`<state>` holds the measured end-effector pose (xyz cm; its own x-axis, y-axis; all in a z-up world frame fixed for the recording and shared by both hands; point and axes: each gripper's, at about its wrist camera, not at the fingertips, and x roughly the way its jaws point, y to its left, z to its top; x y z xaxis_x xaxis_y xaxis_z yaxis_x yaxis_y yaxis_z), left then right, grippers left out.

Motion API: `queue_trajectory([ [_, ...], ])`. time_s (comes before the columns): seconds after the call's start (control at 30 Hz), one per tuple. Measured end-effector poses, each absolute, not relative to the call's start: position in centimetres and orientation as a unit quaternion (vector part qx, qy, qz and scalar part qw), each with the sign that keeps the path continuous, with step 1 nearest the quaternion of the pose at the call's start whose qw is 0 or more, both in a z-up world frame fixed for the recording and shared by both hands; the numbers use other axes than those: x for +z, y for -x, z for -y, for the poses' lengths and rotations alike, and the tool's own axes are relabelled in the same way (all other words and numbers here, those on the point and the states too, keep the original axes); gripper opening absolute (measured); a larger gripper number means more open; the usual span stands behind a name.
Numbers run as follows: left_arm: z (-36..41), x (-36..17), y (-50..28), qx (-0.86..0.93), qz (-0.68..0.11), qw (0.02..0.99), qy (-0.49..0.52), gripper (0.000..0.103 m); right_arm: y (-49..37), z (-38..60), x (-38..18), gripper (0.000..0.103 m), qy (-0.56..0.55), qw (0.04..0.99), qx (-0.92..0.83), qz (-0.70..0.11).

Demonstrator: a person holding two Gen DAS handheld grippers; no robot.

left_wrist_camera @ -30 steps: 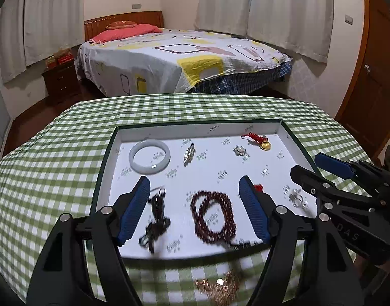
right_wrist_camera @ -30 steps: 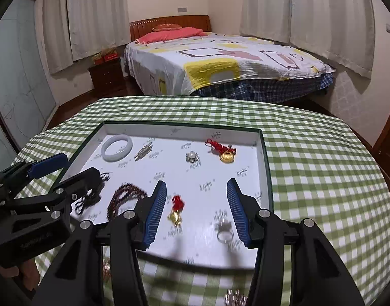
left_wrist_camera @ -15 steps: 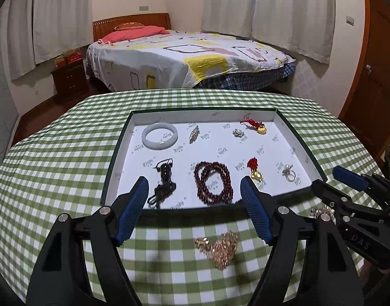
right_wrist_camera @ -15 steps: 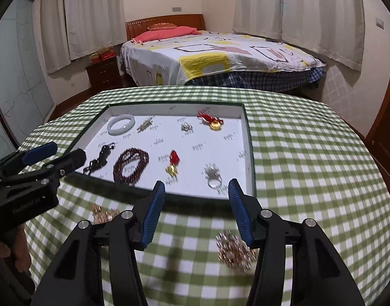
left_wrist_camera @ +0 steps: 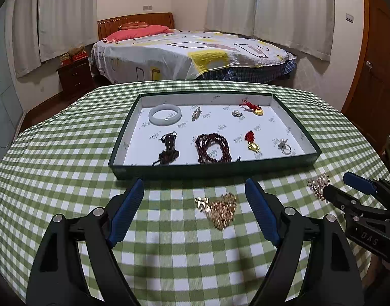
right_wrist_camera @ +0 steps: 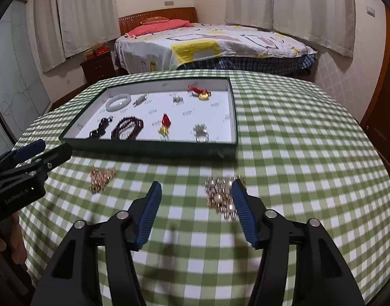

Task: Organize jewelry
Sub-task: 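Withdraw both tools toward the gold chain necklace and pearl cluster brooch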

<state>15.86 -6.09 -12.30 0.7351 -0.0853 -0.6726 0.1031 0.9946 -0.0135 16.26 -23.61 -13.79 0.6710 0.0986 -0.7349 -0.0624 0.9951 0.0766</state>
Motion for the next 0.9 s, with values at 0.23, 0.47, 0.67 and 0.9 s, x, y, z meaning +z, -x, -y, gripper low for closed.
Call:
queue_trajectory([
  [0.23,6.2,-13.7,-14.9,-0.050,-0.373,0.926,-0.014,0.080,-15.8,24.1,-15.0,0.058,-0.019,0.910,0.033,-0.413],
  [0.47,6.2,-14.6,-15.0,-0.048,-0.383,0.922,-0.012,0.080,-16.7,25.0,-16.2,0.060,-0.029,0.905,0.018,-0.424],
  [0.67,6.1,-15.2,-15.3,-0.050,-0.391,0.919,-0.009,0.080,-18.1,25.7,-16.7,0.060,-0.040,0.902,0.009,-0.429],
  [0.9,6.0,-15.6,-15.5,-0.050,-0.395,0.917,-0.006,0.080,-19.9,26.1,-17.6,0.060,-0.046,0.893,0.008,-0.447],
])
